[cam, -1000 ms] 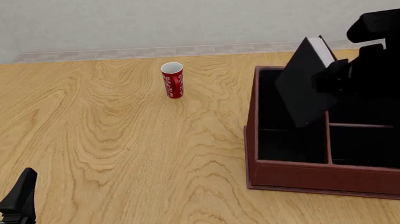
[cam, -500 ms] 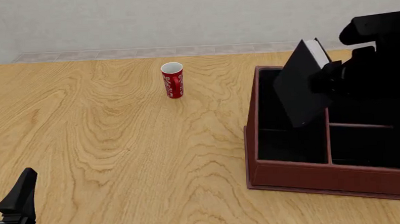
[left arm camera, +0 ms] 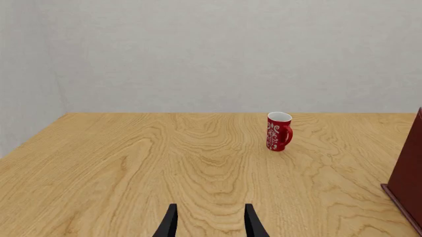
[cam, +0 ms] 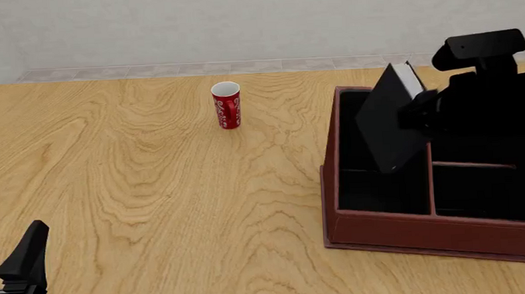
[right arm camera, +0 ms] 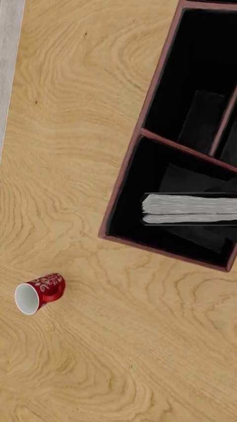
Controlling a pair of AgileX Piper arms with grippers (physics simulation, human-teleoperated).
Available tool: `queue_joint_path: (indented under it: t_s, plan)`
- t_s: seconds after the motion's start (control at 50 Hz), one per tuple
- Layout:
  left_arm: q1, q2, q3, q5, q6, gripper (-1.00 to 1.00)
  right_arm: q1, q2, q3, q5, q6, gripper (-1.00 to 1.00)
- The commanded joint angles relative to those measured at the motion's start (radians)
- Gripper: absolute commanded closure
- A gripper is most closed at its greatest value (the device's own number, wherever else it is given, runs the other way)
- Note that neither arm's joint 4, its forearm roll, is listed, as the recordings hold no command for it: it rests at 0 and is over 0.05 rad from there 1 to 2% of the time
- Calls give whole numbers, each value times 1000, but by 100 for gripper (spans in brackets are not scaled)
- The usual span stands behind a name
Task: Pick up the book and place it in the left compartment of the caddy.
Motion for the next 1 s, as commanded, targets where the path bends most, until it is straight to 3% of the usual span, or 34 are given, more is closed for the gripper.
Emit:
queue_joint_path:
  t_s: [0.02,1.0]
  plan:
    - [-1,-3,1,0,2,-100,-2,18,11,-29,21,100]
    - [-1,-3,1,0,2,-100,9,106,79,-140,48,100]
